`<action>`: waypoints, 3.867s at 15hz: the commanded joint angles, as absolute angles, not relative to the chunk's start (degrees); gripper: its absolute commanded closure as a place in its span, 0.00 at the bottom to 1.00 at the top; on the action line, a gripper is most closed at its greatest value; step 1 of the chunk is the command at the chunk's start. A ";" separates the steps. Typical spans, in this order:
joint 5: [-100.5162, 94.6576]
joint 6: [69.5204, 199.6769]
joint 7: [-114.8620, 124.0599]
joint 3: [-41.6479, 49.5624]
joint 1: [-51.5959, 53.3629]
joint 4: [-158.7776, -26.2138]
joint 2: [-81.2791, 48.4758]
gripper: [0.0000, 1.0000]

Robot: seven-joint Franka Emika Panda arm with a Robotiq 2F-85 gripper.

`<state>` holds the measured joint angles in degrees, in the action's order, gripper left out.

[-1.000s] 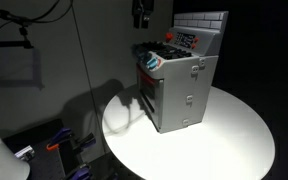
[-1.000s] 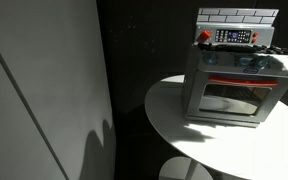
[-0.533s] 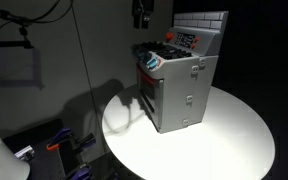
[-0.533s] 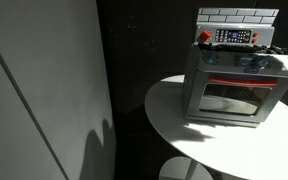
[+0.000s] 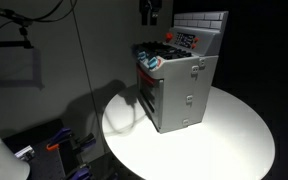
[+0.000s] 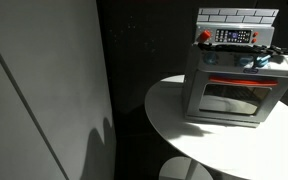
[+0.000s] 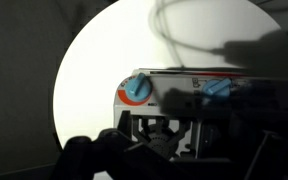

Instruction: Press the top right orange button on the stove

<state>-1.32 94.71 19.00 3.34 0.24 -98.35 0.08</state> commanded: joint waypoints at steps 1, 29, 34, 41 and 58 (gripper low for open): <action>-1.09 97.13 21.26 3.20 -1.10 -95.06 -2.21 0.00; -12.97 115.04 40.18 7.06 -0.68 -86.62 -16.86 0.00; -13.35 115.36 40.87 7.39 -0.32 -84.41 -18.57 0.00; -13.12 114.94 40.81 7.83 -0.10 -81.87 -20.84 0.00; -12.82 114.19 40.43 8.80 0.25 -77.18 -25.27 0.00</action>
